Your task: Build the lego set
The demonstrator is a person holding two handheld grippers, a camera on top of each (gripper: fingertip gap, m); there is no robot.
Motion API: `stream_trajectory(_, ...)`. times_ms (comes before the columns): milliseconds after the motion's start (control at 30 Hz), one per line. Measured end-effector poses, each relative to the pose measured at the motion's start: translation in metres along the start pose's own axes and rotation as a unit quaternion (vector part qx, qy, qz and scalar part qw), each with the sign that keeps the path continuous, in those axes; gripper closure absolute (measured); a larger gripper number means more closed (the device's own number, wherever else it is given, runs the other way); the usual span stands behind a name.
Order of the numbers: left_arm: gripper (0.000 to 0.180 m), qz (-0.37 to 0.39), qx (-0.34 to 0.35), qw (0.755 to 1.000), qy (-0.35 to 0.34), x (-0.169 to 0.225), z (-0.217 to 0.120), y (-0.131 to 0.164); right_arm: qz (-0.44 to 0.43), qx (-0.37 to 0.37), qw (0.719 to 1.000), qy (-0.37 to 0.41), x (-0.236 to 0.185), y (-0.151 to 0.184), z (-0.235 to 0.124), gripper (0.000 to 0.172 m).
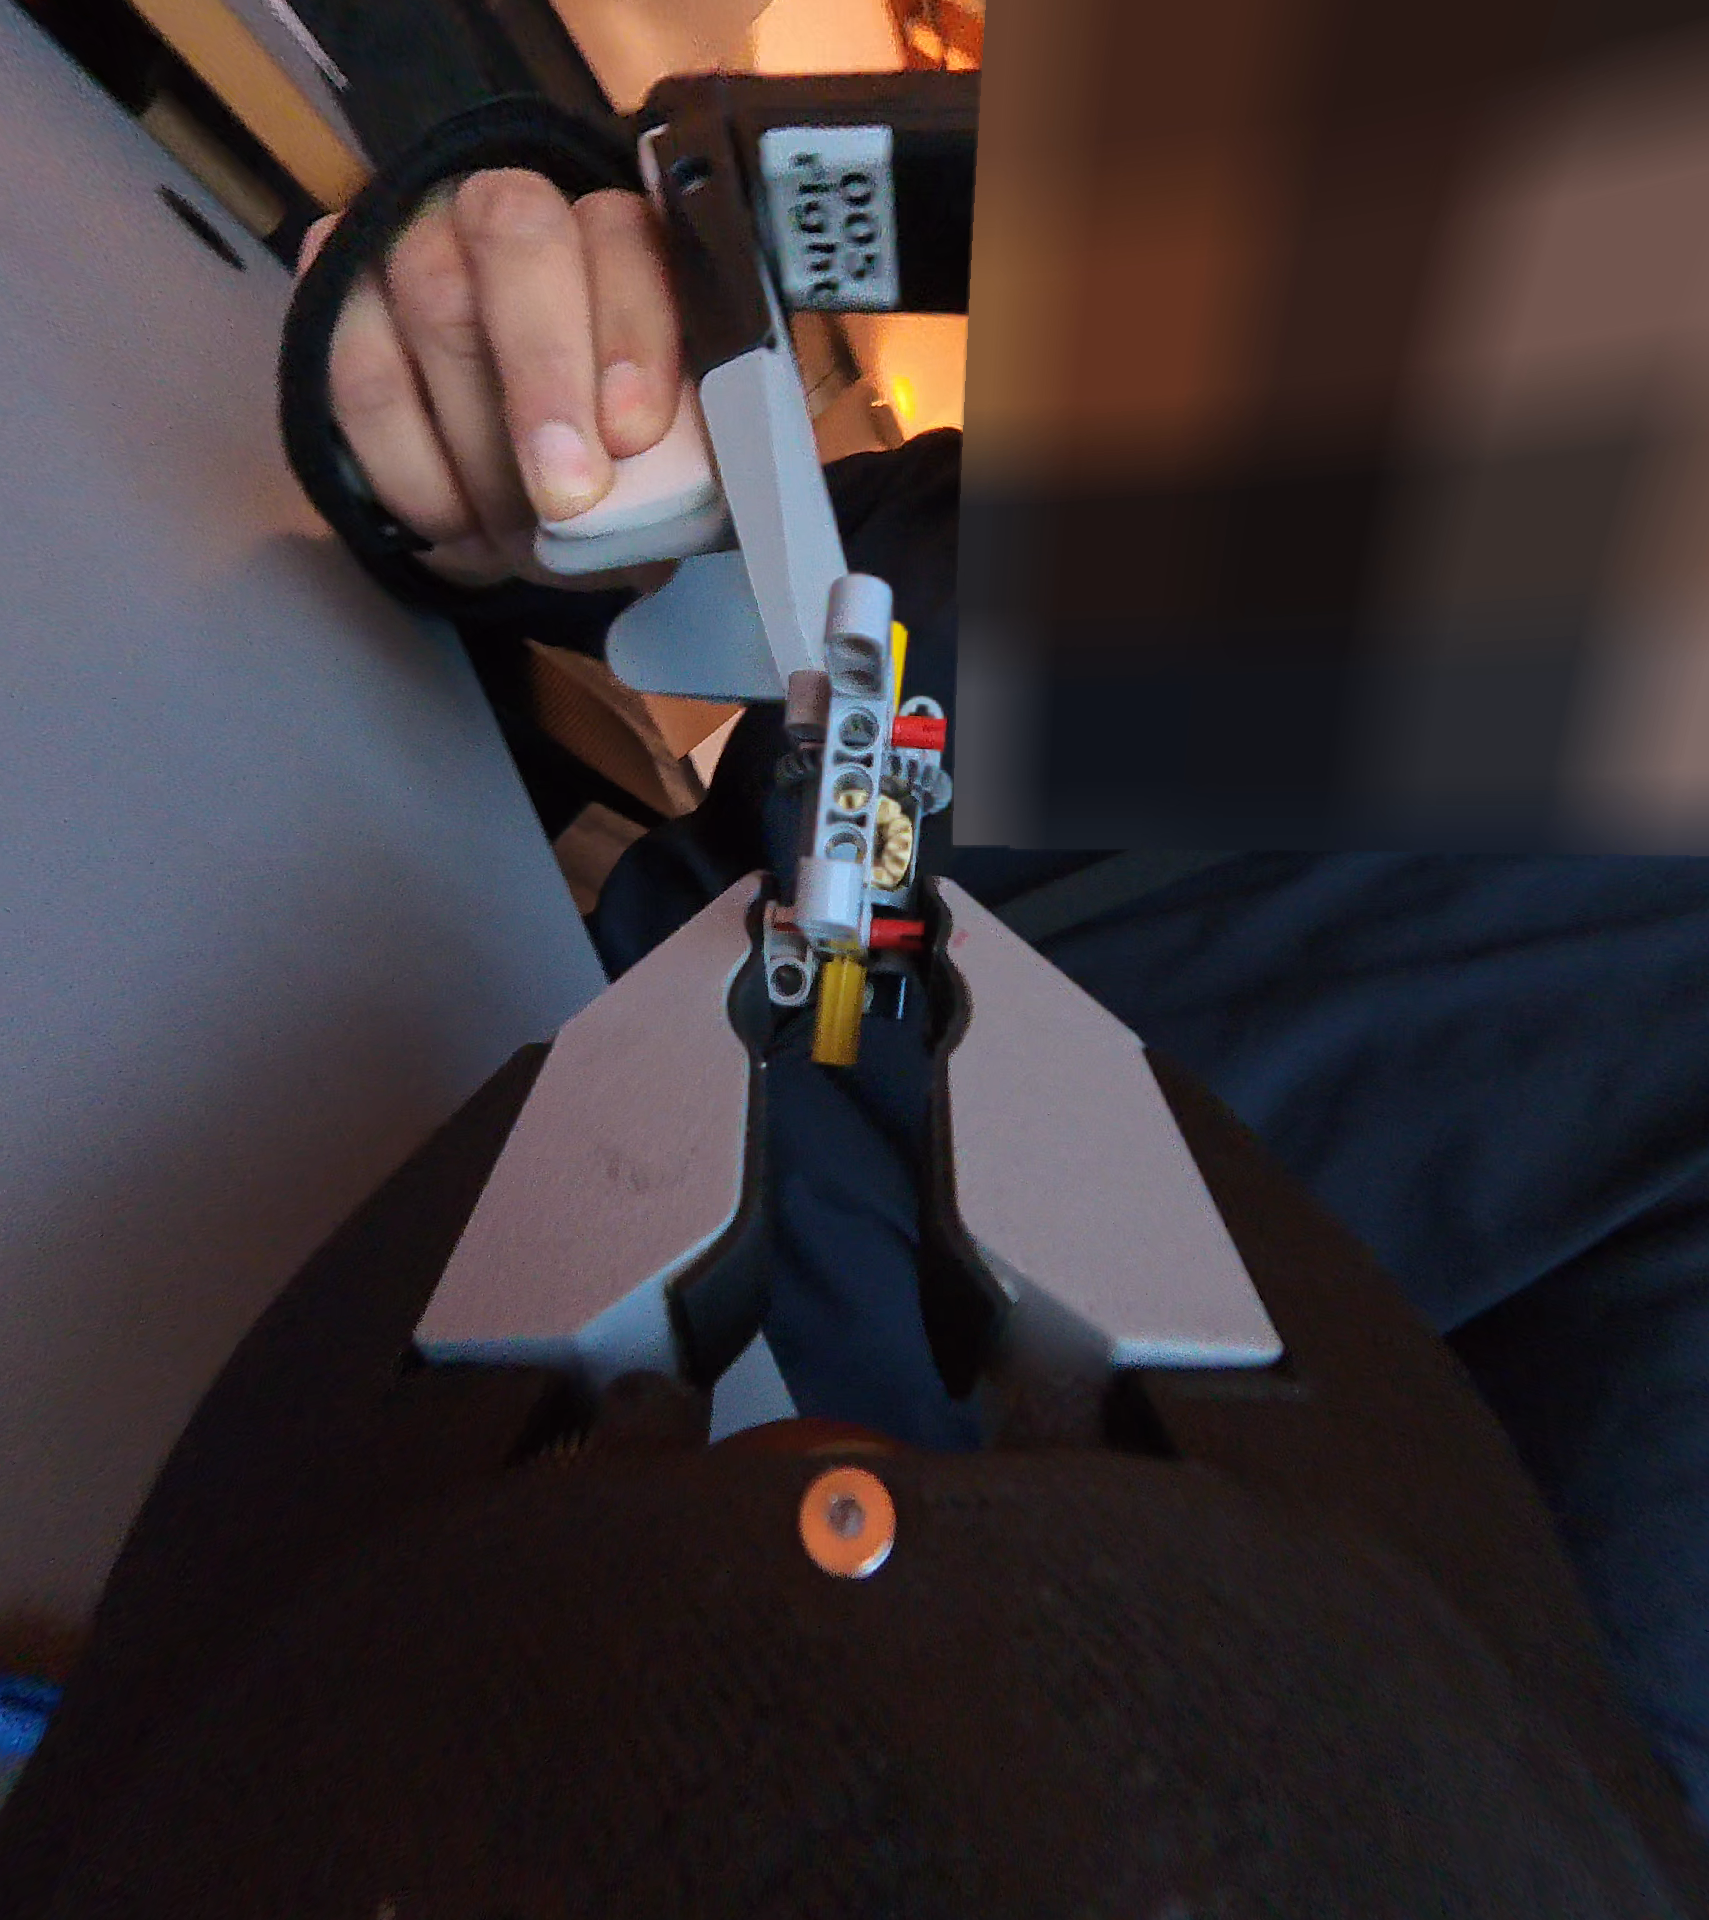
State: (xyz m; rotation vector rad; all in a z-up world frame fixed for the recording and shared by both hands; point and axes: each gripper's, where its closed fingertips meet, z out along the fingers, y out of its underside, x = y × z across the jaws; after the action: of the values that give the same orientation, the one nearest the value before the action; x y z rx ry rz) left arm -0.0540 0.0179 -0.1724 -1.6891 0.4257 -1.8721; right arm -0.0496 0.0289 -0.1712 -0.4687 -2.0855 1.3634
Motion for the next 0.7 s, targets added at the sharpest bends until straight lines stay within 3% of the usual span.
stream_trajectory(133,0.157,0.006,0.028,1.000,0.006,0.0021,-0.0086,-0.0094,0.050,0.035,0.998,0.002,0.0096,-0.0045,0.0020,0.132)
stream_trajectory(300,0.157,0.030,0.024,0.999,0.015,0.0077,-0.0052,-0.0071,0.019,0.038,0.999,0.004,0.0014,-0.0078,0.0048,0.131)
stream_trajectory(500,0.157,0.033,0.039,0.999,0.015,0.0083,-0.0077,-0.0110,0.040,0.054,0.998,0.014,0.0044,-0.0103,0.0026,0.133)
stream_trajectory(567,0.157,0.038,0.041,0.998,0.016,0.0090,-0.0083,-0.0114,0.054,0.065,0.996,0.008,0.0028,-0.0128,0.0032,0.126)
stream_trajectory(700,0.156,0.042,0.031,0.998,0.016,0.0097,-0.0058,-0.0083,0.023,0.055,0.998,0.027,0.0046,-0.0126,0.0041,0.134)
